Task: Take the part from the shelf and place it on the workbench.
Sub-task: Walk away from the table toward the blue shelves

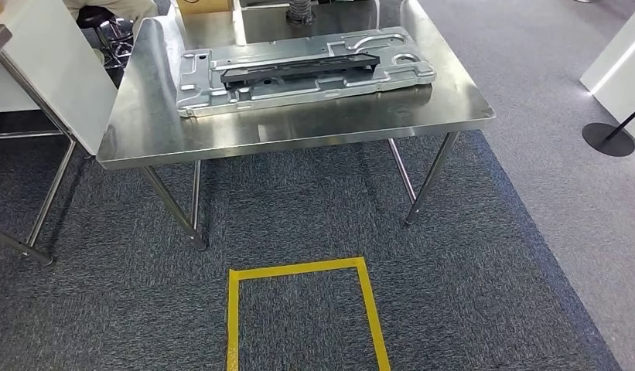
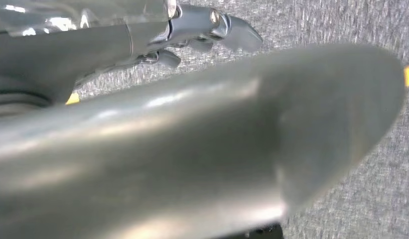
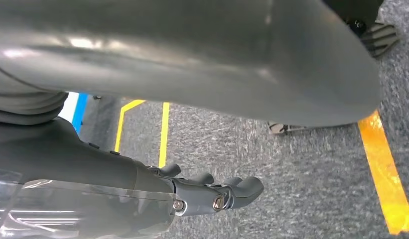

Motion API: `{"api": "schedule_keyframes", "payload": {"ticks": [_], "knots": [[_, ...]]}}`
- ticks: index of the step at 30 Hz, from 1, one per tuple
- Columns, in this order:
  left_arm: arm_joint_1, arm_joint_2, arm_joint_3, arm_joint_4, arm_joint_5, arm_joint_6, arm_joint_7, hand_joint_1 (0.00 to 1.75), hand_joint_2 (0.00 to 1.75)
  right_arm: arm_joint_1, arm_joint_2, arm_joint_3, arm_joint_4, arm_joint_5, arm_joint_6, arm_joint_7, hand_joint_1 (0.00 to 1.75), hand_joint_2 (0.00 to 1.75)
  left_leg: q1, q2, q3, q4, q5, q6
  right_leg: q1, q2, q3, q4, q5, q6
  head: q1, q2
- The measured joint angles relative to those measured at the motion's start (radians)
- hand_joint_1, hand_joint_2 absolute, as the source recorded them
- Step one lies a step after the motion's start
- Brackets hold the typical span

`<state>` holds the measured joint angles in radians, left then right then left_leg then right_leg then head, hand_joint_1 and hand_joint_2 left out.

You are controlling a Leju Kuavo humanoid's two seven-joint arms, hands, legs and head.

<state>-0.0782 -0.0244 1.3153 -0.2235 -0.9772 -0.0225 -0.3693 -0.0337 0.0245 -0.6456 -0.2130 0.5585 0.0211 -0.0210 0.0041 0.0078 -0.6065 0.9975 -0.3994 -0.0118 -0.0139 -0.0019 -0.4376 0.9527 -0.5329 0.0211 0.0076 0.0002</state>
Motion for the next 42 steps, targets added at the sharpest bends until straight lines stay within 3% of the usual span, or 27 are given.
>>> {"api": "schedule_keyframes", "payload": {"ticks": [1,2,5,6,7,8,10,12,13,16,17,18,20,21,22,23,25,27,28,31,33,35,36,37,38,40,42], "knots": [[0.001,0.0,0.0,0.0,0.0,0.0,0.0,0.0,0.0,0.0,0.0,0.002,0.001,0.001,0.001,0.0,0.0,0.0,0.002,-0.001,-0.008,0.01,-0.014,-0.005,-0.001,-0.002,-0.01,0.0,0.009,-0.01,-0.001,0.0],[0.003,-0.001,0.0,0.0,0.0,-0.001,0.0,0.0,0.0,0.0,0.0,0.004,0.001,0.003,0.002,0.0,0.0,0.0,0.003,-0.001,-0.019,0.036,-0.047,-0.01,-0.001,-0.006,-0.02,-0.002,0.02,-0.02,-0.003,0.0],[0.005,-0.004,0.0,0.0,-0.001,-0.003,0.002,0.0,0.0,0.003,0.001,0.007,0.002,0.009,0.012,-0.007,0.0,0.0,0.007,-0.002,-0.066,0.213,-0.188,-0.018,0.005,-0.012,-0.059,0.003,0.05,-0.034,-0.007,0.0],[0.005,-0.004,0.0,0.0,-0.001,-0.003,0.002,0.0,0.0,0.003,0.001,0.008,0.002,0.009,0.015,-0.01,0.0,0.0,0.007,-0.002,-0.073,0.268,-0.204,-0.019,0.007,-0.013,-0.076,0.008,0.06,-0.035,-0.007,0.0],[0.004,-0.004,0.0,0.0,0.0,-0.003,0.002,0.0,0.0,0.003,0.001,0.009,0.002,0.01,0.017,-0.012,0.0,0.0,0.007,-0.002,-0.066,0.297,-0.197,-0.019,0.008,-0.013,-0.094,0.014,0.07,-0.034,-0.007,0.0],[0.004,-0.005,0.0,0.0,0.0,-0.003,0.003,0.0,0.0,0.003,0.001,0.009,0.002,0.011,0.019,-0.016,0.0,0.0,0.007,-0.002,-0.042,0.291,-0.171,-0.019,0.009,-0.013,-0.113,0.022,0.078,-0.033,-0.007,0.0],[0.002,-0.005,0.0,0.0,0.001,-0.003,0.003,0.0,0.0,0.003,0.001,0.012,0.003,0.015,0.026,-0.026,0.0,0.0,0.007,-0.002,0.051,0.185,-0.125,-0.014,0.01,-0.013,-0.147,0.039,0.093,-0.027,-0.007,0.0],[-0.002,-0.005,0.0,0.0,0.002,-0.003,0.004,0.0,0.0,0.002,0.001,0.015,0.003,0.019,0.035,-0.041,0.0,0.0,0.003,-0.002,0.144,0.044,-0.139,-0.003,0.012,-0.014,-0.167,0.053,0.106,-0.017,-0.006,0.0],[-0.004,-0.005,0.0,0.0,0.003,-0.003,0.004,0.0,0.0,0.002,0.001,0.016,0.003,0.02,0.04,-0.047,0.0,0.0,0.0,-0.002,0.167,0.002,-0.153,0.004,0.012,-0.015,-0.172,0.056,0.115,-0.011,-0.006,0.0],[-0.002,-0.008,0.0,0.0,0.004,-0.003,0.006,0.0,0.0,0.003,-0.001,0.017,0.004,0.021,0.048,-0.066,0.0,0.0,0.0,0.001,0.156,-0.022,-0.142,0.028,0.009,-0.014,-0.183,0.059,0.127,0.008,-0.007,0.0],[-0.001,-0.01,0.0,0.0,0.004,-0.003,0.006,0.0,0.0,0.003,-0.001,0.017,0.004,0.021,0.051,-0.072,0.0,0.0,0.002,0.002,0.145,-0.025,-0.131,0.037,0.008,-0.011,-0.192,0.076,0.103,0.013,-0.005,0.0],[-0.001,-0.012,0.0,0.0,0.004,-0.003,0.007,0.0,0.0,0.004,-0.002,0.017,0.004,0.021,0.054,-0.077,0.0,0.0,0.003,0.003,0.132,-0.027,-0.119,0.044,0.006,-0.009,-0.206,0.113,0.061,0.017,-0.005,0.0],[-0.001,-0.013,0.001,0.0,0.004,-0.002,0.009,0.0,0.0,0.004,-0.002,0.017,0.006,0.019,0.058,-0.086,0.0,0.0,0.001,0.004,0.104,-0.026,-0.098,0.05,0.003,-0.006,-0.238,0.231,-0.036,0.024,-0.002,0.0],[0.0,-0.014,0.001,0.0,0.004,-0.002,0.01,0.0,0.0,0.005,-0.002,0.017,0.006,0.019,0.059,-0.088,0.0,0.0,0.0,0.004,0.09,-0.025,-0.087,0.05,0.002,-0.006,-0.249,0.291,-0.058,0.027,-0.003,0.0],[0.001,-0.014,0.001,0.0,0.004,-0.002,0.011,0.0,0.0,0.005,-0.002,0.017,0.006,0.018,0.06,-0.089,0.0,0.0,-0.001,0.004,0.077,-0.024,-0.077,0.049,0.001,-0.005,-0.25,0.327,-0.052,0.029,-0.003,0.0],[0.001,-0.015,0.001,0.0,0.004,-0.002,0.012,0.0,0.0,0.005,-0.002,0.017,0.006,0.018,0.061,-0.09,0.0,0.0,-0.002,0.005,0.064,-0.022,-0.068,0.048,0.001,-0.005,-0.234,0.331,-0.027,0.028,-0.003,0.0],[0.001,-0.016,0.001,0.0,0.004,-0.002,0.013,0.0,0.0,0.004,-0.003,0.017,0.006,0.017,0.063,-0.091,0.0,0.0,-0.003,0.004,0.042,-0.016,-0.051,0.044,0.001,-0.005,-0.145,0.228,0.026,0.02,-0.003,0.0],[0.001,-0.019,0.001,0.0,0.004,-0.001,0.014,0.0,0.0,0.001,-0.004,0.016,0.006,0.016,0.068,-0.093,0.0,0.0,-0.006,0.004,0.028,-0.009,-0.039,0.037,0.007,-0.004,-0.038,0.072,0.021,0.007,-0.003,0.0],[0.001,-0.02,0.001,0.0,0.004,-0.001,0.016,0.0,0.0,0.0,-0.004,0.016,0.006,0.016,0.072,-0.095,0.0,0.0,-0.007,0.004,0.024,-0.007,-0.033,0.032,0.01,-0.004,-0.009,0.022,0.008,0.001,-0.003,0.0],[0.002,-0.02,0.001,0.0,0.003,0.001,0.025,0.0,0.0,-0.001,-0.003,0.014,0.007,0.009,0.091,-0.09,0.0,0.0,-0.006,0.004,0.017,-0.001,-0.024,0.014,0.01,-0.006,-0.003,-0.011,0.011,-0.017,-0.003,0.0],[0.003,-0.02,0.001,0.0,0.003,0.002,0.029,0.0,0.0,0.0,-0.002,0.009,0.008,0.005,0.098,-0.077,0.0,0.87,-0.004,0.001,-0.006,0.053,-0.069,0.004,0.006,-0.01,-0.012,-0.018,0.027,-0.03,-0.008,0.0],[0.005,-0.02,0.002,0.0,0.002,0.003,0.031,0.0,0.0,0.002,-0.002,0.005,0.009,0.001,0.099,-0.066,0.0,1.75,0.002,-0.001,-0.053,0.18,-0.154,-0.004,0.007,-0.012,-0.028,-0.017,0.038,-0.036,-0.013,0.0],[0.006,-0.02,0.002,0.0,0.002,0.003,0.032,0.0,0.0,0.004,-0.002,0.002,0.009,-0.001,0.098,-0.063,0.0,1.75,0.004,-0.001,-0.072,0.242,-0.183,-0.008,0.008,-0.012,-0.036,-0.014,0.042,-0.036,-0.014,0.0],[0.007,-0.02,0.003,0.0,0.003,0.003,0.032,0.0,0.0,0.005,-0.002,-0.001,0.009,-0.003,0.097,-0.06,0.0,1.75,0.006,-0.001,-0.077,0.278,-0.195,-0.011,0.009,-0.012,-0.044,-0.011,0.046,-0.035,-0.014,0.0],[0.008,-0.019,0.003,0.0,0.003,0.004,0.032,0.0,0.0,0.006,-0.002,-0.004,0.009,-0.005,0.095,-0.057,0.0,1.75,0.007,-0.001,-0.064,0.276,-0.186,-0.013,0.008,-0.012,-0.051,-0.006,0.049,-0.034,-0.014,0.0],[0.008,-0.019,0.003,0.0,0.003,0.004,0.031,0.0,0.0,0.006,-0.002,-0.01,0.009,-0.007,0.092,-0.053,0.0,1.75,0.009,0.0,0.017,0.16,-0.135,-0.013,0.007,-0.012,-0.062,0.007,0.05,-0.029,-0.014,0.0],[0.006,-0.019,0.003,0.0,0.003,0.005,0.031,0.0,0.0,0.005,-0.002,-0.016,0.009,-0.009,0.093,-0.052,0.0,1.75,0.007,-0.001,0.09,0.038,-0.105,-0.005,0.008,-0.011,-0.073,0.021,0.048,-0.02,-0.014,0.0]]}}
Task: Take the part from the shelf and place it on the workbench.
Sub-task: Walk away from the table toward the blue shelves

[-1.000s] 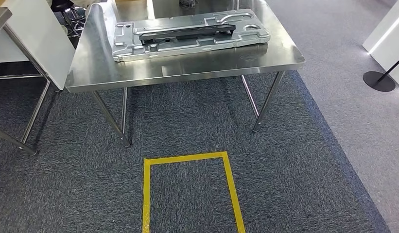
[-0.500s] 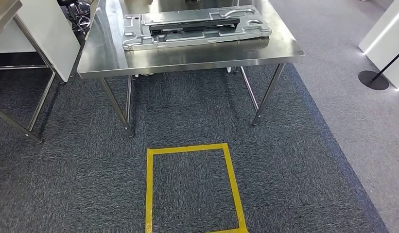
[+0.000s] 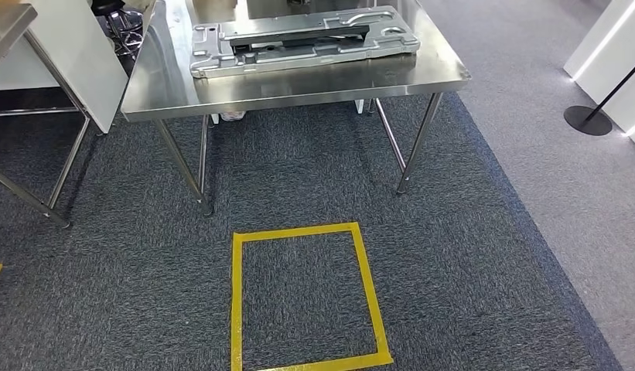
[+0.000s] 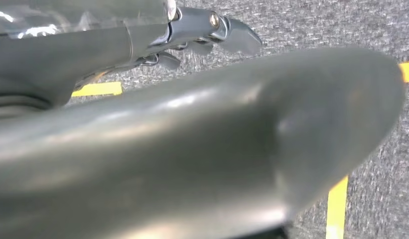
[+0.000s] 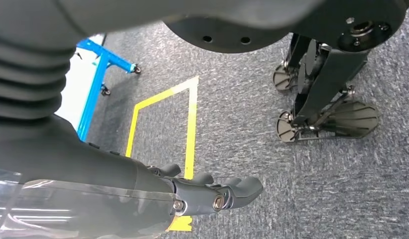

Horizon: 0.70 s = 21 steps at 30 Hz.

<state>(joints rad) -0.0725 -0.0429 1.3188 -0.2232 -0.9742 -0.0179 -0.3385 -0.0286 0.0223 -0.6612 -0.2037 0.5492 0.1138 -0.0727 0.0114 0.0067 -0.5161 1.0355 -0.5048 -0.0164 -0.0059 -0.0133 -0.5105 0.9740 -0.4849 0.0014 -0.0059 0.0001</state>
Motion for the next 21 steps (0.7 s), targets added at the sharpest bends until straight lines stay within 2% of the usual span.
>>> {"api": "schedule_keyframes", "payload": {"ticks": [1,4,5,8,9,10,12,13,14,15,19,21], "knots": [[0.0,0.0,0.0,0.0,0.0,0.0,-0.001,0.0,0.0,0.0,0.0,-0.002,0.0,0.0,0.001,-0.001,0.0,1.75,-0.002,-0.001,0.014,-0.028,0.0,0.007,0.001,0.0,-0.004,0.006,0.0,0.006,0.0,0.0],[0.0,0.0,0.0,0.0,0.0,0.001,-0.003,0.0,0.0,-0.002,-0.001,-0.008,0.0,0.0,0.004,-0.003,0.0,1.75,-0.004,-0.002,0.007,-0.039,-0.002,0.027,0.003,0.001,-0.01,0.009,0.005,0.022,0.001,0.0],[0.0,0.0,0.0,0.0,0.0,0.001,-0.003,0.0,0.0,-0.003,-0.001,-0.01,0.0,0.0,0.004,-0.003,0.0,1.75,-0.003,-0.002,0.006,-0.04,0.001,0.03,0.003,0.001,-0.011,0.007,0.006,0.018,0.004,0.0],[-0.001,-0.001,0.001,0.0,0.001,0.002,-0.004,0.0,0.0,-0.003,-0.002,-0.014,0.0,0.0,0.002,-0.001,0.0,1.75,-0.005,-0.003,0.004,-0.044,0.006,0.035,0.003,0.001,-0.013,0.002,0.006,-0.012,0.01,0.0],[-0.001,-0.001,0.001,0.0,0.003,0.002,-0.004,0.0,0.0,-0.003,-0.002,-0.017,0.0,0.0,0.002,0.0,0.0,1.75,-0.007,-0.003,0.003,-0.044,0.007,0.037,0.002,0.001,-0.014,0.003,0.007,-0.016,0.01,0.0],[-0.002,-0.001,0.002,0.0,0.004,0.003,-0.002,0.0,0.44,-0.003,-0.002,-0.019,0.0,0.0,0.0,0.0,0.0,1.75,-0.008,-0.003,0.002,-0.043,0.008,0.039,0.002,0.002,-0.014,0.002,0.009,-0.017,0.01,0.0],[-0.003,-0.001,0.004,0.0,0.009,0.006,0.0,0.0,1.31,-0.003,-0.002,-0.024,0.0,-0.001,0.0,-0.002,0.0,0.87,-0.01,-0.002,0.001,-0.043,0.01,0.042,0.0,0.002,-0.016,0.001,0.015,-0.014,0.01,0.0],[-0.003,-0.001,0.004,0.0,0.01,0.009,0.0,0.0,1.75,-0.003,-0.002,-0.026,0.0,-0.002,0.001,-0.004,0.0,0.44,-0.011,-0.002,0.0,-0.042,0.011,0.044,-0.001,0.002,-0.016,0.0,0.019,-0.009,0.01,0.0],[-0.003,-0.001,0.005,0.0,0.01,0.012,0.0,0.0,1.75,-0.003,-0.002,-0.028,0.0,-0.003,0.002,-0.006,0.0,0.0,-0.012,-0.002,-0.001,-0.042,0.011,0.045,-0.001,0.002,-0.017,-0.001,0.022,-0.002,0.01,0.0],[-0.002,-0.001,0.006,0.0,0.01,0.015,-0.001,0.0,1.75,-0.003,-0.002,-0.029,0.0,-0.003,0.004,-0.008,0.0,0.0,-0.013,-0.002,-0.002,-0.041,0.012,0.045,-0.002,0.002,-0.017,-0.002,0.024,0.005,0.01,0.0],[-0.003,-0.001,0.006,0.0,-0.002,0.029,0.013,0.0,1.75,-0.003,-0.002,-0.036,0.0,-0.002,0.012,-0.012,0.0,1.75,-0.014,-0.002,-0.006,-0.04,0.012,0.046,-0.005,0.002,-0.02,-0.003,0.027,0.023,0.01,0.0],[-0.003,-0.001,0.006,0.0,-0.007,0.036,0.024,0.0,1.75,-0.003,-0.002,-0.039,0.0,-0.002,0.012,-0.012,0.0,1.75,-0.015,-0.002,-0.007,-0.039,0.012,0.046,-0.006,0.002,-0.021,-0.003,0.027,0.03,0.01,0.0]]}}
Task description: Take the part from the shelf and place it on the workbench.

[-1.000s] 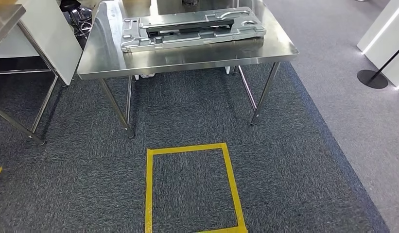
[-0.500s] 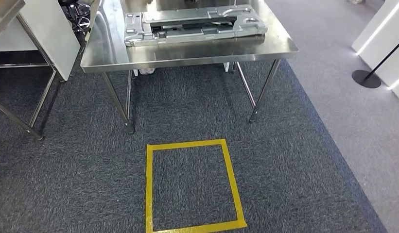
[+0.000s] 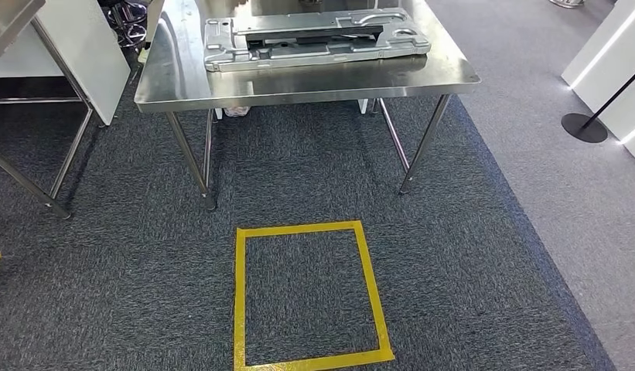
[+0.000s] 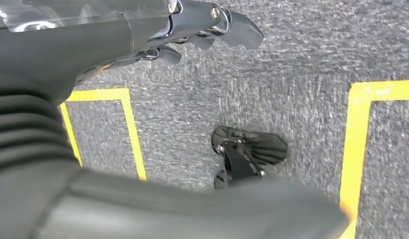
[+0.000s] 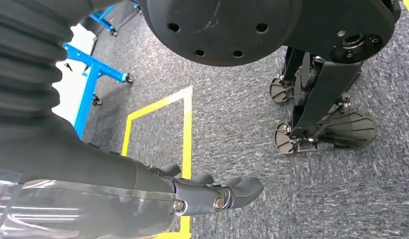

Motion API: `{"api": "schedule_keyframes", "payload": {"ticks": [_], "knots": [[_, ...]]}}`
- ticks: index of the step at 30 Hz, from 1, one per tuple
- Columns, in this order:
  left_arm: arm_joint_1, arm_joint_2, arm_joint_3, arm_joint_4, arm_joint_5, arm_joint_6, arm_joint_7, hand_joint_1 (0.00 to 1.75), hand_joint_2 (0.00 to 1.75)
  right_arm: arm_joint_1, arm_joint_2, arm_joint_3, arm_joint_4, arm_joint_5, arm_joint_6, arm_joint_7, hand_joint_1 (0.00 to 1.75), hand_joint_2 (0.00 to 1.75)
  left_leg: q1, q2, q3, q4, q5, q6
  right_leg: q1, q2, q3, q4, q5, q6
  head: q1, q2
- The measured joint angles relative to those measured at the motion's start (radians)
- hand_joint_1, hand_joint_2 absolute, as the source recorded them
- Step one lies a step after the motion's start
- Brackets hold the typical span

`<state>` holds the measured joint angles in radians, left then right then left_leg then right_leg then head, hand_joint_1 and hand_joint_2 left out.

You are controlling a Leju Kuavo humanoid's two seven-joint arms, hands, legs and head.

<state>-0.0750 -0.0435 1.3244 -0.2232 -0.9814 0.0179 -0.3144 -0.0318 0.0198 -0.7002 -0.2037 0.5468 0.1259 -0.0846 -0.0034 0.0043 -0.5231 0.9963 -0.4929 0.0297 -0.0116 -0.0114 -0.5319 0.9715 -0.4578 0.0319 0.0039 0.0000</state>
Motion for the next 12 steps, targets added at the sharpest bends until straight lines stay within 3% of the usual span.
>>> {"api": "schedule_keyframes", "payload": {"ticks": [4,7,8,11,12], "knots": [[0.007,0.001,-0.041,-0.001,0.033,0.005,0.02,0.0,1.75,0.004,0.0,0.008,-0.001,-0.026,-0.004,0.003,0.0,1.75,0.0,0.0,-0.002,0.0,0.0,-0.001,0.0,0.0,-0.003,0.002,0.0,0.003,0.0,0.0],[0.02,0.002,-0.117,-0.004,0.093,0.005,0.039,0.0,1.75,0.012,-0.001,0.036,-0.005,-0.06,-0.014,0.01,0.0,0.44,0.0,0.0,-0.003,0.0,0.001,-0.002,0.0,0.0,-0.006,0.004,0.0,0.003,0.0,0.0],[0.024,0.003,-0.143,-0.006,0.114,0.005,0.045,0.0,1.31,0.015,-0.001,0.047,-0.008,-0.072,-0.017,0.011,0.0,0.0,0.0,0.0,-0.004,0.0,0.002,-0.003,0.001,0.0,-0.007,0.004,-0.001,0.002,0.0,0.0],[0.037,0.005,-0.222,-0.012,0.177,0.005,0.064,0.0,0.0,0.025,-0.002,0.086,-0.016,-0.106,-0.023,0.017,0.0,0.0,0.001,0.0,-0.005,0.0,0.002,-0.004,0.001,0.0,-0.009,0.006,-0.001,0.001,0.0,0.0],[0.039,0.005,-0.236,-0.013,0.187,0.005,0.067,0.0,0.0,0.027,-0.003,0.093,-0.017,-0.111,-0.024,0.018,0.0,0.0,0.001,0.0,-0.005,0.0,0.002,-0.004,0.001,0.0,-0.009,0.006,-0.001,0.001,0.0,0.0]]}}
